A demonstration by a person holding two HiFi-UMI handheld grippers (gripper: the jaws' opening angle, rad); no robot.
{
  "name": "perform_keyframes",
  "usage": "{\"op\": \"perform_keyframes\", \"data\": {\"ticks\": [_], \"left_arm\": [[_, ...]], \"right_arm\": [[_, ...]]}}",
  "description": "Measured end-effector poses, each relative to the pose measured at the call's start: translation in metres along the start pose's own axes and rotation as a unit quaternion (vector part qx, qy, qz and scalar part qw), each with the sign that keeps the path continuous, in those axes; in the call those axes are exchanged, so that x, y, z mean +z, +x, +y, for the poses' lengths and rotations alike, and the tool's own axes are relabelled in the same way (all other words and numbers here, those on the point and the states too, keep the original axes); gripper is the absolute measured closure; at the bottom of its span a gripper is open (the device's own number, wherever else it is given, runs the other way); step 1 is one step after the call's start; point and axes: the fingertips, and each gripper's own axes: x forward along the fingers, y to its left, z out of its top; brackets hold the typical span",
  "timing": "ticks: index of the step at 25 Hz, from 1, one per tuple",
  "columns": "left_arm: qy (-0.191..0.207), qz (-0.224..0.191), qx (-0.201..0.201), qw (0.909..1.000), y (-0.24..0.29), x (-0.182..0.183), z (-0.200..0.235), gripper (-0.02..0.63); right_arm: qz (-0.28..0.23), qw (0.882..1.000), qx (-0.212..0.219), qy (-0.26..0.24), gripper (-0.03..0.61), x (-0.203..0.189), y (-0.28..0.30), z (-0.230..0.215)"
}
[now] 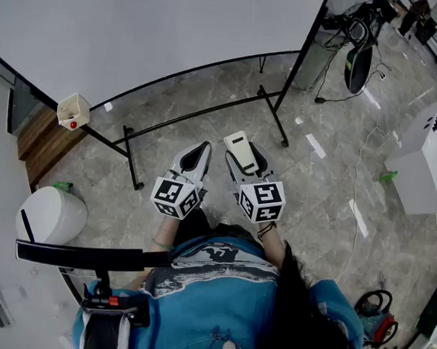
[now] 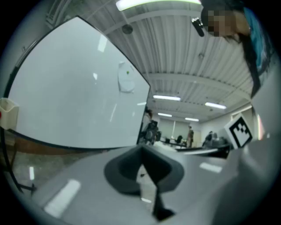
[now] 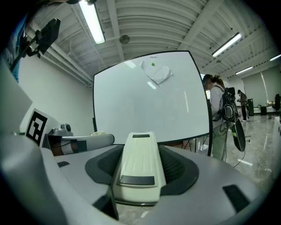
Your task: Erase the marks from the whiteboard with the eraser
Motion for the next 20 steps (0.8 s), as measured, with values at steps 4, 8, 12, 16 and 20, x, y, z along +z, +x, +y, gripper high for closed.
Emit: {"op": "perform_keyframes", "data": {"ticks": [4,8,12,16,20], "left_arm": [[0.004,0.006,0.004,1.0000,0.008,-0.003,0.001,0.611],[0.006,0.013,0.003,0.9999,0.021,-0.004,0.010,0.611],[0.010,0.017,-0.010,0.9998,0.043,-0.003,0.022,0.610],[0.010,0.013,-0.024,0.9996,0.073,0.002,0.040,0.609],[0.011,0.009,-0.039,0.9991,0.106,0.014,0.069,0.609]], "right_arm": [[-0.001,1.000,0.004,0.008,0.315,-0.002,0.002,-0.009],[-0.004,1.000,0.003,0.017,0.315,-0.002,0.012,-0.017],[-0.013,1.000,-0.005,0.022,0.314,0.004,0.029,-0.031],[-0.015,1.000,-0.014,0.023,0.314,0.015,0.052,-0.048],[-0.014,0.999,-0.027,0.017,0.314,0.031,0.084,-0.062]]}}
